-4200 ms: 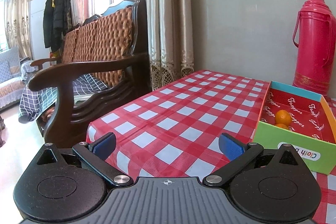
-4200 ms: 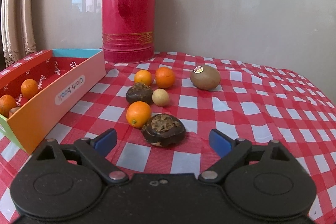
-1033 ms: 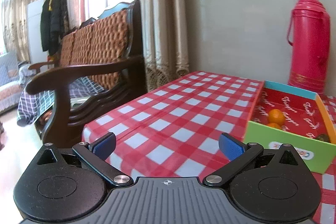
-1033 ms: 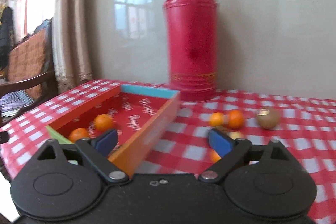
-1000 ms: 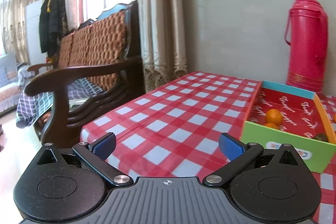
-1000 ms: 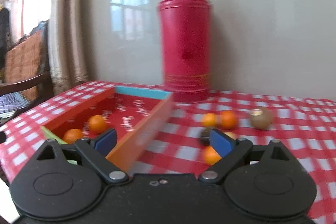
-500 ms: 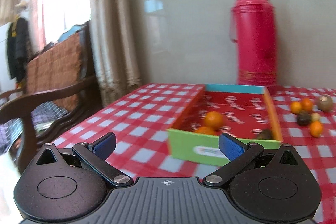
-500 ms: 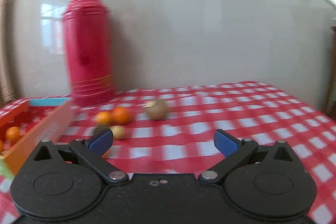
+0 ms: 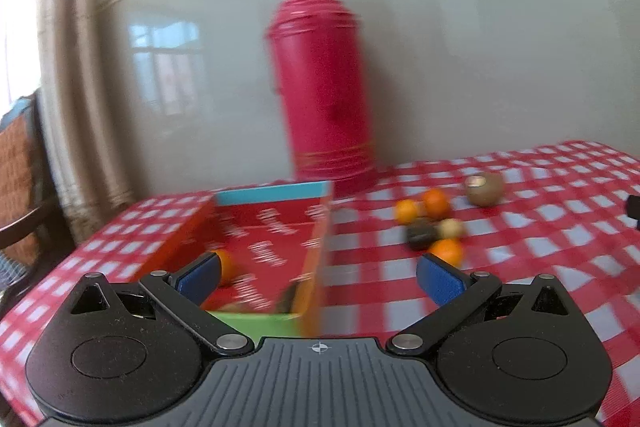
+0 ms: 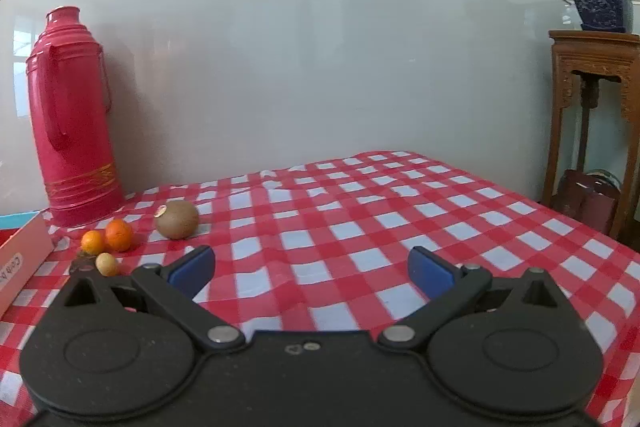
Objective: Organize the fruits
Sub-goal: 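Reach the left gripper to a small orange on the table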
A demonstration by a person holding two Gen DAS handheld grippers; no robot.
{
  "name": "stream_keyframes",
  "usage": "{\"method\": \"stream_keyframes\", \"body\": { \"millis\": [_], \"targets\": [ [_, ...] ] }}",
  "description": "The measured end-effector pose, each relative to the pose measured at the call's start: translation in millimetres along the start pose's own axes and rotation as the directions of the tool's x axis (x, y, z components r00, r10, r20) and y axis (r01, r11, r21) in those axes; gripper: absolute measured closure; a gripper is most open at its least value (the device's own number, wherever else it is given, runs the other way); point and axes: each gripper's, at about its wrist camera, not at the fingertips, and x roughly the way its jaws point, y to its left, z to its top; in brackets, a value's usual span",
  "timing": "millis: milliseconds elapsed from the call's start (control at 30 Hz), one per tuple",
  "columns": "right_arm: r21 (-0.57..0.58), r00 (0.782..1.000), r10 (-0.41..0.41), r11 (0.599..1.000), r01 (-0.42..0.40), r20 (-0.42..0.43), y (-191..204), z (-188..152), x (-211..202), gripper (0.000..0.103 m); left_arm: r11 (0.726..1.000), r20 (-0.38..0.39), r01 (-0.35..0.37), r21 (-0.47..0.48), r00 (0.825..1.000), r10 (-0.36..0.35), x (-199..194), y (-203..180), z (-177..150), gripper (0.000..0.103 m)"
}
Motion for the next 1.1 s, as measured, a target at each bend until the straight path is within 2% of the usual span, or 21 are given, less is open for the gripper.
{"method": "stream_keyframes", "body": {
  "millis": [100, 300, 367, 433, 800, 867, 1033, 1100],
  "targets": [
    [-0.002, 1.000, -0.022, 1.000, 0.022, -0.002, -11, 0, -2, 0.005, 0.998, -0.018, 0.055, 0.033, 0.998, -0.054, 12, -25, 4, 0.001],
    [0.032, 0.998, -0.065, 0.997, 0.066, -0.020, -36, -2, 0, 0.005, 0.992, -0.045, 0.117, 0.056, 0.992, -0.115, 36, -62, 10, 0.001],
    [0.043, 0.997, -0.080, 0.996, 0.081, -0.021, -44, -3, 0, 0.005, 0.989, -0.062, 0.134, 0.056, 0.989, -0.131, 45, -71, 12, 0.021],
    [0.057, 0.996, -0.088, 0.994, 0.089, -0.023, -50, -4, 1, 0.005, 0.986, -0.099, 0.164, 0.044, 0.982, -0.159, 57, -77, 12, 0.027],
    [0.073, 0.994, -0.102, 0.992, 0.105, -0.040, -55, -6, 8, 0.005, 0.978, -0.155, 0.211, 0.000, 0.966, -0.208, 91, -88, 12, 0.030],
    [0.076, 0.994, -0.096, 0.992, 0.100, -0.046, -54, -6, 10, 0.005, 0.973, -0.175, 0.230, -0.007, 0.958, -0.228, 98, -89, 11, 0.046],
    [0.071, 0.995, -0.085, 0.994, 0.088, -0.055, -52, -7, 12, 0.005, 0.963, -0.228, 0.262, -0.063, 0.936, -0.270, 113, -85, 10, 0.057],
    [0.070, 0.995, -0.081, 0.994, 0.085, -0.059, -50, -7, 13, 0.005, 0.961, -0.241, 0.267, -0.075, 0.930, -0.277, 115, -84, 9, 0.065]
  ]
}}
